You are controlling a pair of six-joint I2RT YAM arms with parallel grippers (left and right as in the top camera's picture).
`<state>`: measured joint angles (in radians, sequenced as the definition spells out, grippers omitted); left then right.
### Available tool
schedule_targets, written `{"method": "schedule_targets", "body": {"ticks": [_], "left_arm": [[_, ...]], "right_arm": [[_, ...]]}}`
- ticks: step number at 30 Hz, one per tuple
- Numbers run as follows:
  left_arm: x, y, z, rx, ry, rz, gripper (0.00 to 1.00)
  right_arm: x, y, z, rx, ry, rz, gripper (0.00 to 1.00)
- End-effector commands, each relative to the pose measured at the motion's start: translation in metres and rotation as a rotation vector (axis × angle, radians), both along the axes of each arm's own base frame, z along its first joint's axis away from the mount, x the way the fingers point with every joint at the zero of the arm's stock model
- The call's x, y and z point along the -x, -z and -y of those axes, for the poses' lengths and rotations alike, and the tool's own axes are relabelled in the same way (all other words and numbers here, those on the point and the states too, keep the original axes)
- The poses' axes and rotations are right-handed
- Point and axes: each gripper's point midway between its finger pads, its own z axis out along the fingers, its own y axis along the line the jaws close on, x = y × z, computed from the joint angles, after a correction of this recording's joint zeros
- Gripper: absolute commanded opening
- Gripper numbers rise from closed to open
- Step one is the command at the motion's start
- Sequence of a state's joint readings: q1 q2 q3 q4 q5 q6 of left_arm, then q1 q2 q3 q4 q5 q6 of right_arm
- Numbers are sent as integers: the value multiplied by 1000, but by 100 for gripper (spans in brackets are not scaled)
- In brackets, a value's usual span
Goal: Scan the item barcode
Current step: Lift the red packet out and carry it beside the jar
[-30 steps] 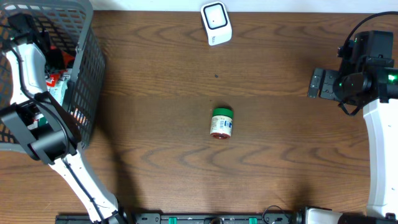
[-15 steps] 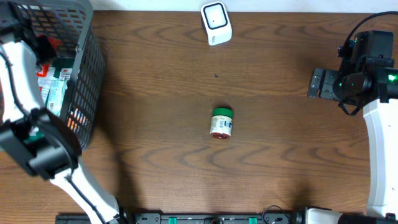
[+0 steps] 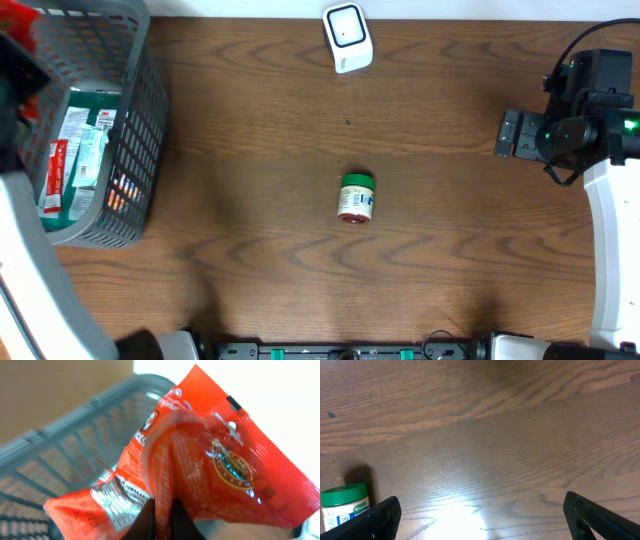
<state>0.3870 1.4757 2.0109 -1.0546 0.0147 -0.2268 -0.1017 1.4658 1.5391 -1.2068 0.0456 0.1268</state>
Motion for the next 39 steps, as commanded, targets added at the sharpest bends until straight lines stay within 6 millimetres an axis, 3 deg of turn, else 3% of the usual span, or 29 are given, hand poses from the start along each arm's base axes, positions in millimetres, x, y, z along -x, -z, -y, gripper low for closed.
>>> {"method": "schedule_targets", "body": {"ticks": [1, 5, 8, 10, 15, 18, 23, 28, 35, 39], "left_arm": [[14, -17, 59, 83, 155, 54, 7], [30, 1, 114, 114, 302, -45, 7], [31, 34, 155, 146, 413, -161, 7], [30, 68, 182, 182, 468, -250, 7], [26, 138, 225, 252, 507, -377, 7], [25, 191, 252, 296, 511, -436, 7], [23, 249, 280, 320, 522, -468, 7], [20, 289, 285, 229, 466, -497, 7], [18, 319, 304, 94, 474, -519, 7], [14, 324, 307, 51, 472, -507, 8]], "right_arm": [[-1, -4, 2, 3, 19, 14, 99], [-1, -4, 2, 3, 19, 14, 99], [-1, -4, 2, 3, 19, 14, 99], [-1, -4, 2, 3, 19, 14, 99], [-1, -4, 2, 3, 19, 14, 99], [-1, -4, 2, 3, 19, 14, 99], [-1, -4, 2, 3, 19, 14, 99], [-1, -4, 2, 3, 19, 14, 99], [-1, -4, 2, 3, 19, 14, 99], [-1, -4, 2, 3, 19, 14, 99]]}}
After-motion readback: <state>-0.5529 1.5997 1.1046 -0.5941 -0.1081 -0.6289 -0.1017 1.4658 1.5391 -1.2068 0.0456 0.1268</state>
